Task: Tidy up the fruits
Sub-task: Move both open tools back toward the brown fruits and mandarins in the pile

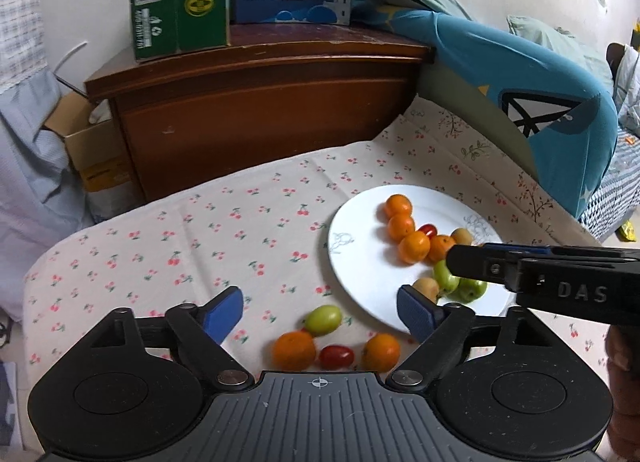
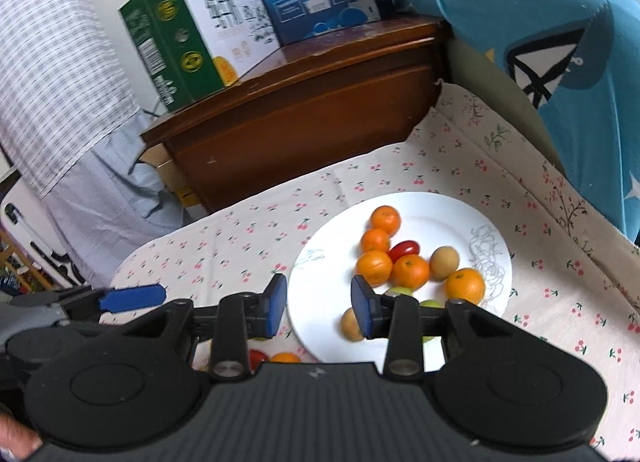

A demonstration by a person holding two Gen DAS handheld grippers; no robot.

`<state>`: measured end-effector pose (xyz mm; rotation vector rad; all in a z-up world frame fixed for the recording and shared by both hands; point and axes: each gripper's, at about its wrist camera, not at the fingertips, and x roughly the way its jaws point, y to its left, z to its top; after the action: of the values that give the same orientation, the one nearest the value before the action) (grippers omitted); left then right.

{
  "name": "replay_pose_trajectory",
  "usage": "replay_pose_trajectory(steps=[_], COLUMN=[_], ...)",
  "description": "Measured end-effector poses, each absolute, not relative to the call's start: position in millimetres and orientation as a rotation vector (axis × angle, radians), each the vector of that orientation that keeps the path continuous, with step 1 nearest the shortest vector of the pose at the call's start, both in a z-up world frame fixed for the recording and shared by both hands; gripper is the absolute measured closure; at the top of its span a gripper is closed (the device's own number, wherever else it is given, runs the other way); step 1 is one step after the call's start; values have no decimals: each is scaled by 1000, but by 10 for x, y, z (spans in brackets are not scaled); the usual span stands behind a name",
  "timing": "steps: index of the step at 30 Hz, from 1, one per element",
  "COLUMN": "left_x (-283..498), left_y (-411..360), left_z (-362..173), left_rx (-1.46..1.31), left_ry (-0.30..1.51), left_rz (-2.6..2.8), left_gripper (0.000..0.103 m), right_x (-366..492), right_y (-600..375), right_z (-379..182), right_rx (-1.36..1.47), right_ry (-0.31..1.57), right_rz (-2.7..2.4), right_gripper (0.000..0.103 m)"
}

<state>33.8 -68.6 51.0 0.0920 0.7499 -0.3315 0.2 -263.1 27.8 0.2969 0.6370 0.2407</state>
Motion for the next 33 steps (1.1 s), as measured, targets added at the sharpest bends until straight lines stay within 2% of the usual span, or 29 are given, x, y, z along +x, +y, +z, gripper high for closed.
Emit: replay_pose_trajectory(steps=[13,33], left_x=[133,-20], left_y=[-316,-230], left_z=[430,39], left_rx=[25,167], left_ry=[777,823], left_rz=[-267,-302], left_gripper=[15,17], right_x=[-295,-230], right_y=[-2527,-2336], right_z=[163,-183], right_rx=[297,308], right_ry=[678,773], right_rz=[272,313], right_gripper=[66,66])
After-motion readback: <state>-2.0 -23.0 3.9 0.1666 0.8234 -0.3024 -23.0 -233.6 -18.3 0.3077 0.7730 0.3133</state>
